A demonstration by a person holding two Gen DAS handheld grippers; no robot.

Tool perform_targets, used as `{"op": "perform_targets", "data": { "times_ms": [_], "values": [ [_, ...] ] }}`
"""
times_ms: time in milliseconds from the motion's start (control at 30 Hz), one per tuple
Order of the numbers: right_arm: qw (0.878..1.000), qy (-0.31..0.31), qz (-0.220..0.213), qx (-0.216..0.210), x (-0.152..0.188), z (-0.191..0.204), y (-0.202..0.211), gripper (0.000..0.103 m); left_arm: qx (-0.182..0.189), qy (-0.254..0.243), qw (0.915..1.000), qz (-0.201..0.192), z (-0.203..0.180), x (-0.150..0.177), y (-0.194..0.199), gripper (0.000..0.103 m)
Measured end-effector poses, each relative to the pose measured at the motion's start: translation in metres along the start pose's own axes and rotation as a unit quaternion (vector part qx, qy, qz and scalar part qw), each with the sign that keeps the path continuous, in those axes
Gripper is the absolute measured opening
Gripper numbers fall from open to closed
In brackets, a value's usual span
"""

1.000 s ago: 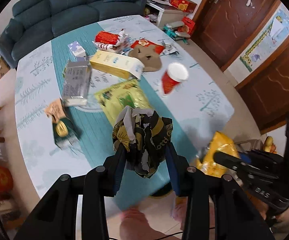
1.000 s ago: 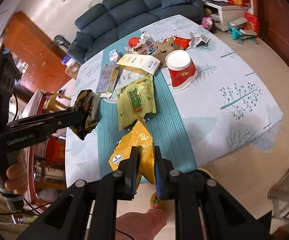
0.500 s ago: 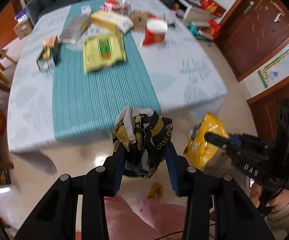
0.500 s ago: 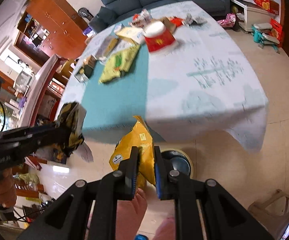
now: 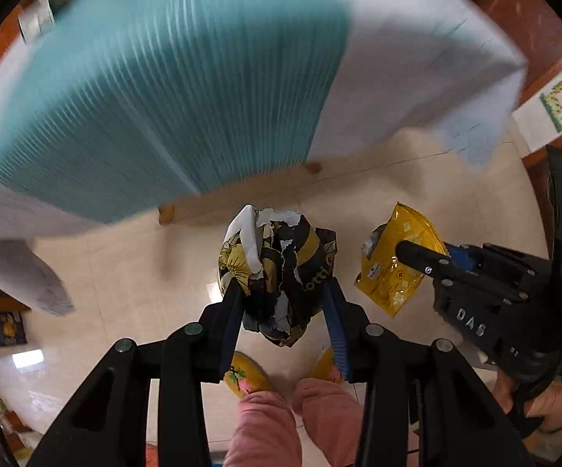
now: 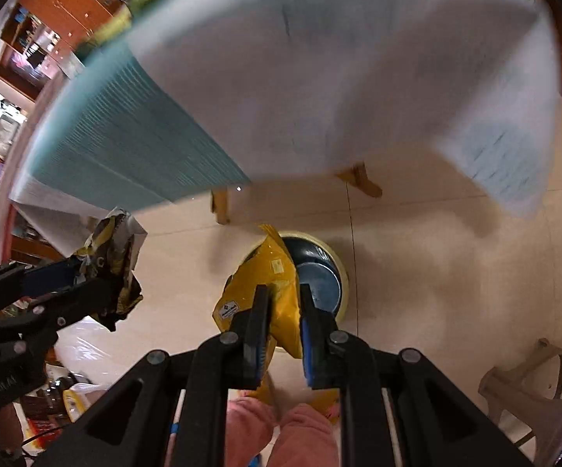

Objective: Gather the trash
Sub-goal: 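Carry both items down over the black trash bin with both tools, then open both tools to drop the wrapper and chip bag into the bin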

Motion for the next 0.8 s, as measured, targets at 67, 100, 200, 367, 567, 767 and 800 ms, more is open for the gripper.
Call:
{"op": "perform_targets", "data": {
  "times_ms": [67,100,200,367,567,767,800],
  "values": [
    [1.000,-0.006,0.013,0.008,0.011,-0.015,-0.041,0.014,0.002,0.017,0.9998,0.005,-0.002,0.008,-0.039,0.043],
    [1.000,-0.008,0.017,0.008,0.014,-0.020,-0.057,0.014,0.002,0.026,0.9997,0.001,-0.002,0.012,-0.061,0.045],
    [0.999,-0.009,0.030,0.007,0.026,-0.040,-0.118,0.015,-0.004,0.039,0.9992,-0.007,-0.003,0.019,-0.109,0.049],
    [0.999,-0.002,0.047,0.022,0.038,-0.069,-0.200,0.017,-0.012,0.043,0.9990,0.002,-0.008,0.031,-0.186,0.065],
    [0.998,-0.011,0.051,0.031,0.040,-0.091,-0.248,0.064,-0.028,0.047,0.9984,-0.012,-0.005,0.034,-0.217,0.093],
    [0.998,-0.004,0.050,0.032,0.040,-0.091,-0.249,0.068,-0.029,0.065,0.9974,-0.013,0.009,0.027,-0.219,0.097],
    [0.998,-0.004,0.050,0.033,0.039,-0.090,-0.247,0.069,-0.028,0.068,0.9972,-0.012,0.008,0.028,-0.214,0.097]
  ]
}}
Point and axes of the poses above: each gripper's, at about its wrist camera, not at the fingertips, and y roughly against the way its jaws point, z to its left, x to its underside, the point moved 7 cm from there along -y, roughly the way its jaws point, and after that the axes turned 13 degrees about -x, right-handed, at the moved point
